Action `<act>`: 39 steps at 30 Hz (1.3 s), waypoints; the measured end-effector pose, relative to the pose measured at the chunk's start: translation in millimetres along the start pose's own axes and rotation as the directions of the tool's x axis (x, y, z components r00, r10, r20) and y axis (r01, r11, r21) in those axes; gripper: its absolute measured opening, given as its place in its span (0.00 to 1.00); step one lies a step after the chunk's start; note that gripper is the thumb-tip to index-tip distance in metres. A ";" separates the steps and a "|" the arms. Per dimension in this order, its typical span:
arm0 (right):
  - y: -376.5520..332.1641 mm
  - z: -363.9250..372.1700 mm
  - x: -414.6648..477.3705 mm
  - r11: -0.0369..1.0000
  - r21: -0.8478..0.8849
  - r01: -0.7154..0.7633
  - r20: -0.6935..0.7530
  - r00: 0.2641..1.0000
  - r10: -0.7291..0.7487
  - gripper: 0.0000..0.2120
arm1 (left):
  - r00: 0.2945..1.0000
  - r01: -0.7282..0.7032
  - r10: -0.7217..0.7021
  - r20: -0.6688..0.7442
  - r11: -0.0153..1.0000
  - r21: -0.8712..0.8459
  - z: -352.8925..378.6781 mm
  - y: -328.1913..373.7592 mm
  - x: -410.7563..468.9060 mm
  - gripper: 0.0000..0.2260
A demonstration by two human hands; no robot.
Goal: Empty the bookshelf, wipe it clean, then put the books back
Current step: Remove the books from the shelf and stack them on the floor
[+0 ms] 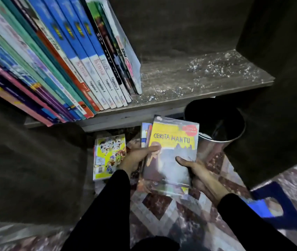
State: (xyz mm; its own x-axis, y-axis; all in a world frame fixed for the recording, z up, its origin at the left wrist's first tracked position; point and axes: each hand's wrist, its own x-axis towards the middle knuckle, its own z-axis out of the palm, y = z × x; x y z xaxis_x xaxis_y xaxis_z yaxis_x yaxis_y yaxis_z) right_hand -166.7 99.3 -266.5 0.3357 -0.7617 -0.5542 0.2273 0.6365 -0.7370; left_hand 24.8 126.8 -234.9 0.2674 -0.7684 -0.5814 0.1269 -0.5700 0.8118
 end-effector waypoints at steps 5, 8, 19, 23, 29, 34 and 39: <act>-3.0 12.9 40.7 0.987 -0.144 -0.072 -0.076 0.995 0.062 0.13 | 0.964 0.255 -0.258 -0.063 0.965 -0.061 -2.0 -35.9 21.4 0.17; -4.5 23.0 66.4 0.969 -0.237 -0.067 -0.093 0.995 0.046 0.05 | 0.926 0.366 -0.374 -0.049 0.923 -0.122 -8.4 -47.8 37.5 0.21; 26.1 36.1 175.9 0.895 -0.410 -0.174 -0.152 0.981 0.121 0.11 | 0.934 0.227 -0.265 -0.239 0.958 -0.175 -10.9 -63.5 91.1 0.17; 44.4 17.4 205.2 0.841 -0.485 -0.240 -0.208 0.966 0.156 0.17 | 0.944 0.132 -0.173 -0.281 0.979 -0.158 -11.1 -71.6 106.7 0.17; 51.9 35.9 194.5 0.696 -0.683 -0.222 -0.237 0.969 0.076 0.05 | 0.936 0.185 -0.088 -0.340 0.947 0.264 -14.5 -91.3 121.9 0.20; 74.7 30.2 206.6 0.481 -0.854 -0.197 -0.268 0.960 -0.082 0.15 | 0.963 0.233 -0.134 -0.233 0.851 0.472 -16.4 -108.5 124.4 0.26; 71.2 33.9 195.1 0.318 -0.932 -0.173 -0.222 0.967 -0.126 0.13 | 0.976 0.213 -0.135 -0.168 0.721 0.659 -15.4 -107.1 121.2 0.15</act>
State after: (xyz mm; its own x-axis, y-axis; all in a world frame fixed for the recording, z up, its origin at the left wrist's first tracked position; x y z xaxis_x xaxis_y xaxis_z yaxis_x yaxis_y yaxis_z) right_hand -54.1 0.1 -414.0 0.0927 -0.8438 -0.5286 -0.8376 0.2210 -0.4996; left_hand 58.3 99.1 -391.4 0.4045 -0.6243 -0.6683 -0.4812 -0.7667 0.4250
